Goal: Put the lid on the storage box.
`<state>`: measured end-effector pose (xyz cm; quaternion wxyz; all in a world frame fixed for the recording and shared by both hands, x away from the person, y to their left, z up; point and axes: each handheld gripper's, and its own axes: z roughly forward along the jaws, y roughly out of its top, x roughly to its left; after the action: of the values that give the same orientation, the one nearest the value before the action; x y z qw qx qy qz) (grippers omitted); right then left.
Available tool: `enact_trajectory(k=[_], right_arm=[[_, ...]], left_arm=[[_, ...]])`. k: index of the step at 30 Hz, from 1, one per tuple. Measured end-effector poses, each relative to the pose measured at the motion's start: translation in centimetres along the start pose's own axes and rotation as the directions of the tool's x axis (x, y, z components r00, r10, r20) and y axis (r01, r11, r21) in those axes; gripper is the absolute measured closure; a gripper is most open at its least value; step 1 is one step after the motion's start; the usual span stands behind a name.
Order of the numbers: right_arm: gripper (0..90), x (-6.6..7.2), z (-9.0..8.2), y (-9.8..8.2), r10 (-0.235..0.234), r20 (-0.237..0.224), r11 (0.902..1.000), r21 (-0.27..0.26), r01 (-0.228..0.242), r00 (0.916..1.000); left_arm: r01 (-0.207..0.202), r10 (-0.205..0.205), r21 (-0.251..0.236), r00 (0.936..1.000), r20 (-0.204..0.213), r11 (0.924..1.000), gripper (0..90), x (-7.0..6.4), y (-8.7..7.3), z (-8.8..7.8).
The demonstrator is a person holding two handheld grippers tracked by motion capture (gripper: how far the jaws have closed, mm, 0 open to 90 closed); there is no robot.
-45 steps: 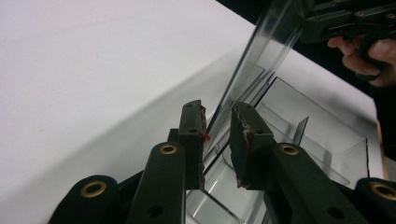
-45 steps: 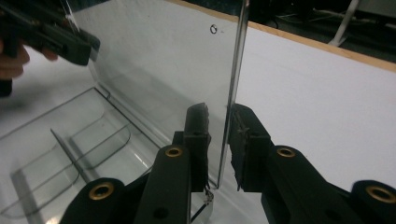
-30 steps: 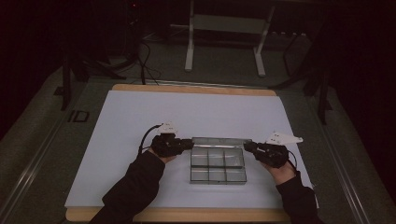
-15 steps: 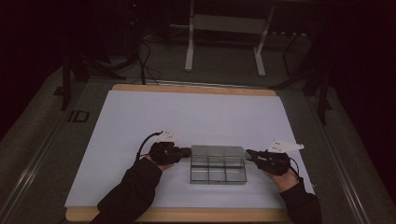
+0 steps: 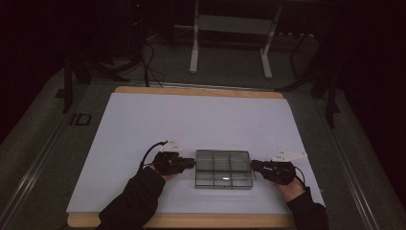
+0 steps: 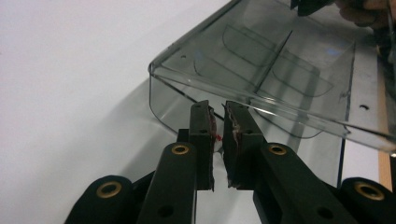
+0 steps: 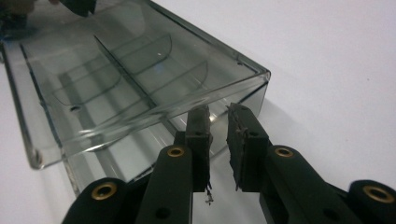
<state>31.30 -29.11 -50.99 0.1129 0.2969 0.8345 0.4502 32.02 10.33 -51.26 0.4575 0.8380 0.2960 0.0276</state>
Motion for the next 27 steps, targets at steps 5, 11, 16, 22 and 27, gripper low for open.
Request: enact_trajectory(k=[5,11,16,22,27], right_arm=[[78.3,-0.1,0.2,-0.4,-0.002,0.017,0.9997,0.023,0.001,0.9998],[76.4,-0.4,0.5,-0.9,0.002,0.030,0.9996,0.029,-0.003,0.9995],[69.0,-0.7,0.4,-0.9,0.013,0.035,0.9997,0.022,-0.014,0.9993],[40.1,-1.4,-0.2,-0.3,0.035,0.041,0.9994,-0.005,-0.034,0.9986],[19.3,-1.6,-0.3,0.0,0.038,0.042,0.9992,-0.009,-0.038,0.9984]], left_arm=[[0.006,-0.006,0.016,1.0000,0.001,0.9999,83.7,0.1,-0.5,0.4],[0.022,-0.022,0.019,0.9997,0.006,0.9996,83.6,0.3,-1.1,0.7],[0.029,-0.029,0.014,0.9996,-0.007,0.9995,73.1,0.6,-1.1,0.5],[0.070,-0.070,-0.007,0.9975,-0.012,0.9975,42.5,1.2,-0.7,-0.1],[0.070,-0.070,-0.027,0.9973,0.024,0.9972,18.1,1.4,-0.5,-0.5]])
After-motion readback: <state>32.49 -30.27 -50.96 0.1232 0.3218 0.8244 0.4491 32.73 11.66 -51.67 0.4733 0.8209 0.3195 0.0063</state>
